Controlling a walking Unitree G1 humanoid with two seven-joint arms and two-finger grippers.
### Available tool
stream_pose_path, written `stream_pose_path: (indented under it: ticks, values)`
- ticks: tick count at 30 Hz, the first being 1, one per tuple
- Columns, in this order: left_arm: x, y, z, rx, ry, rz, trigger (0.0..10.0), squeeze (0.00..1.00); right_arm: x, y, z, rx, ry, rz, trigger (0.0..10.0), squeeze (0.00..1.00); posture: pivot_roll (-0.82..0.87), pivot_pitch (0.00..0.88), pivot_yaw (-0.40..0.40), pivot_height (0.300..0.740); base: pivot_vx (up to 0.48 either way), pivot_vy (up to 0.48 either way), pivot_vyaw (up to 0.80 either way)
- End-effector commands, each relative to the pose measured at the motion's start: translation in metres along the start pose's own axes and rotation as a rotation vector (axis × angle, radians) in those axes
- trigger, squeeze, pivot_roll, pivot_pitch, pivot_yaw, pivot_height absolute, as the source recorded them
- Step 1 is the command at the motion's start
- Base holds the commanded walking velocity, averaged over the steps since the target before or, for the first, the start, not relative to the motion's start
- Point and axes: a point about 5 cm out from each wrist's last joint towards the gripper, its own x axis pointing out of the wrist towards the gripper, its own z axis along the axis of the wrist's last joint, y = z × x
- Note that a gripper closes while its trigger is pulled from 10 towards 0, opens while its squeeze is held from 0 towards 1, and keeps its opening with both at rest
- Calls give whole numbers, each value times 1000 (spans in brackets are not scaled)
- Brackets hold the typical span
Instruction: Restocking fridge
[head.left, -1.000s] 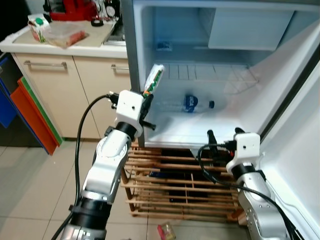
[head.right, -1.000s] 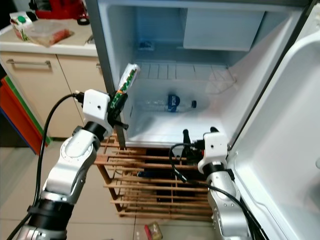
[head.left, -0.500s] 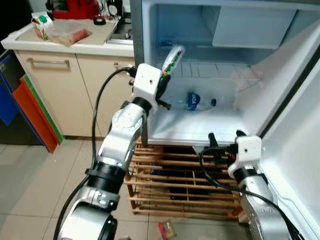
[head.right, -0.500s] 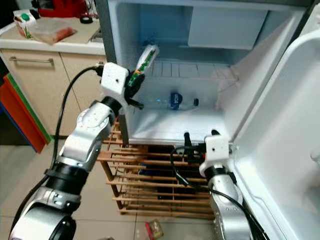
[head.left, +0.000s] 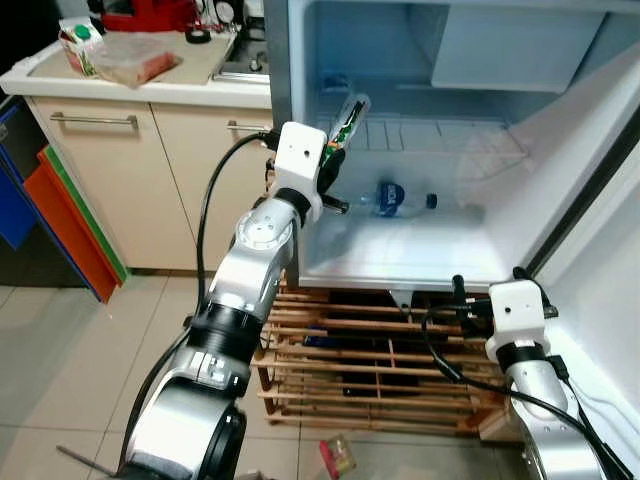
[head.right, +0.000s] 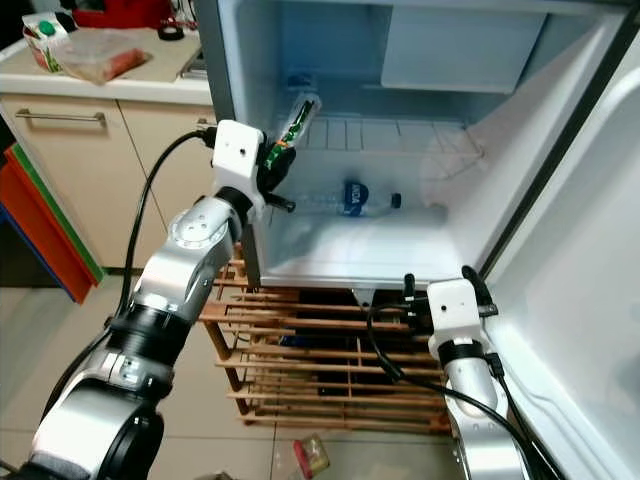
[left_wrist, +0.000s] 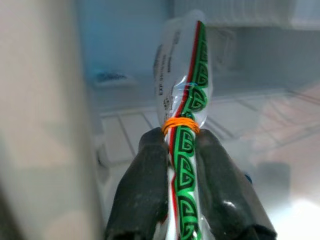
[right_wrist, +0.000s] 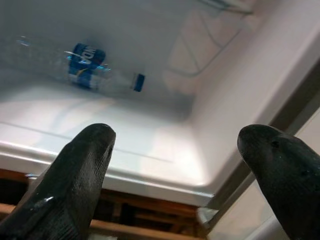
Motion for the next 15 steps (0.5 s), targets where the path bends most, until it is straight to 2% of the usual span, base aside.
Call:
stream_pose_path:
  ticks: [1,2,5,8,12,15]
  values:
    - [7,3,20,-8,-67,20,10000,0,2,-3,5,-5,-25,-29,10000,0,-119,0,28,740,0,0,0]
    - [14,-5,28,-25,-74,0,10000,0,3,1,8,35,-34,-19,10000,0,-123,0,33,740,0,0,0]
    - [21,-13,33,-52,-72,-14,10000,0,3,11,18,156,-75,31,10000,0,-131,0,43,740,0,0,0]
    - [30,-21,36,-107,-53,-11,10000,0,0,31,34,292,-115,158,10000,0,-139,0,50,740,0,0,0]
    - [40,-28,47,-153,-39,-11,10000,0,-9,43,39,315,-111,286,10000,0,-165,0,61,740,0,0,0]
    - [44,-33,54,-173,-42,-17,10000,0,-14,44,37,308,-100,315,10000,0,-181,0,68,740,0,0,0]
